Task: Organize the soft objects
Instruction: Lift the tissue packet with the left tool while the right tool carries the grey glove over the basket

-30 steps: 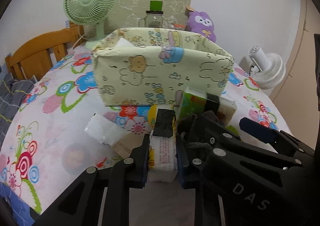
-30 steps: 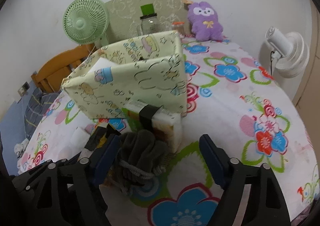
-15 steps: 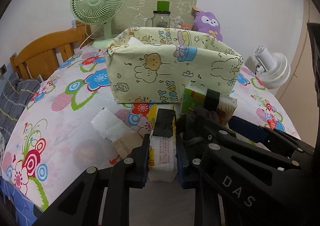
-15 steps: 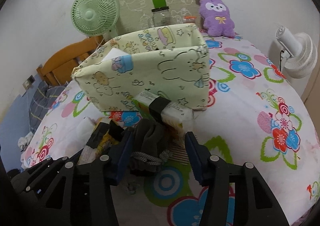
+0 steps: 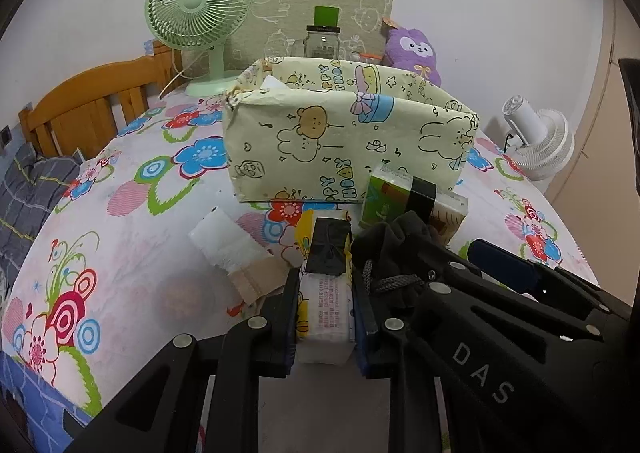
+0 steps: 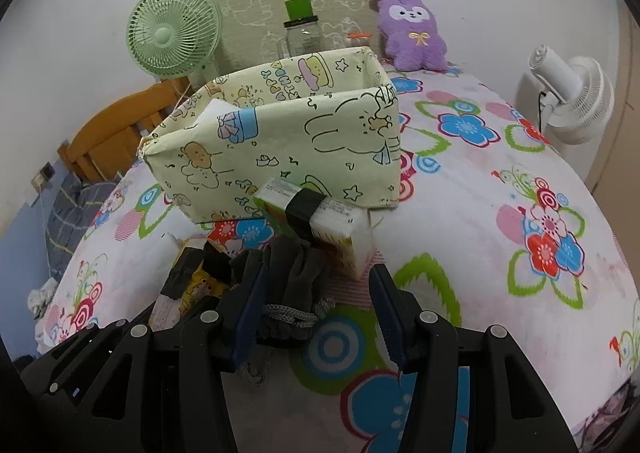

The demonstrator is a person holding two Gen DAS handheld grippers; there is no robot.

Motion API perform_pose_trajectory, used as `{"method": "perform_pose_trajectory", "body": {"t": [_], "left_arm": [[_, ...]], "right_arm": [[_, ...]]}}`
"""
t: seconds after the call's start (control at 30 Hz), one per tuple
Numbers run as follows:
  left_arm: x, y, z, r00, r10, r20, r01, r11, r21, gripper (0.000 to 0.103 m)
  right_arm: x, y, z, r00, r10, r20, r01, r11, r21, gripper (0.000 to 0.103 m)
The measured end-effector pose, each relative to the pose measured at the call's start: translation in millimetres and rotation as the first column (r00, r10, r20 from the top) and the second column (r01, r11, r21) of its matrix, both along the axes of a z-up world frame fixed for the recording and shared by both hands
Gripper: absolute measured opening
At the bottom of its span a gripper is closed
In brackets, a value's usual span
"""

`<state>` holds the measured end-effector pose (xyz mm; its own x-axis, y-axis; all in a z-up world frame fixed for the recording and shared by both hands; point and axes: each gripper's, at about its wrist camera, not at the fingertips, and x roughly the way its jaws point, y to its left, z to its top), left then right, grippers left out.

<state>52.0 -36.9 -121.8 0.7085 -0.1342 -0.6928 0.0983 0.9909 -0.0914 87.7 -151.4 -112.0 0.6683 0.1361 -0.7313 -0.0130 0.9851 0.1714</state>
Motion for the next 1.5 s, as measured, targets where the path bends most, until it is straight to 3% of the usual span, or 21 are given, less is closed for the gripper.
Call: {"method": "perform_pose_trajectory", "body": {"t": [0.3, 0.43, 0.67, 0.7, 1.07, 1.5], "left_arm": [[-2.6, 14.2, -2.2, 1.0, 0.027, -0.007, -0.027, 0.999, -0.023, 0.021], [-1.5, 14.5, -2.4, 1.0, 0.029, -0.009, -0.029, 0.999, -0.024, 0.021], [0.5, 11.1, -0.3, 1.0, 0.018, -0.005, -0.018, 1.0, -0.019, 0.021], [0.1, 9.5, 0.6, 1.0, 0.018, -0.002, -0.018, 1.0, -0.016, 0.02], [-5.1, 5.9, 11.1, 1.0, 0.016, 0.023, -0.016, 1.0, -0.019, 0.021], [-18.2, 0.7, 51.8, 0.994, 0.007, 0.107, -0.004, 1.0, -0.026, 0.021]], "right_arm": [[-0.2, 9.2, -4.1, 1.0, 0.014, -0.028, -0.013, 0.999, 0.049, 0.056], [4.3, 15.0, -5.6, 0.998, 0.054, -0.031, -0.051, 0.996, 0.079, 0.039], [5.6, 15.9, -2.3, 0.996, 0.083, -0.015, -0.081, 0.993, 0.081, 0.025], [5.7, 16.1, -1.3, 0.996, 0.093, -0.012, -0.092, 0.992, 0.083, 0.015], [-0.6, 14.0, 11.1, 0.995, 0.097, 0.033, -0.099, 0.993, 0.07, 0.013], [-16.3, 8.8, 56.5, 0.99, 0.081, 0.116, -0.087, 0.995, 0.042, 0.013]]}}
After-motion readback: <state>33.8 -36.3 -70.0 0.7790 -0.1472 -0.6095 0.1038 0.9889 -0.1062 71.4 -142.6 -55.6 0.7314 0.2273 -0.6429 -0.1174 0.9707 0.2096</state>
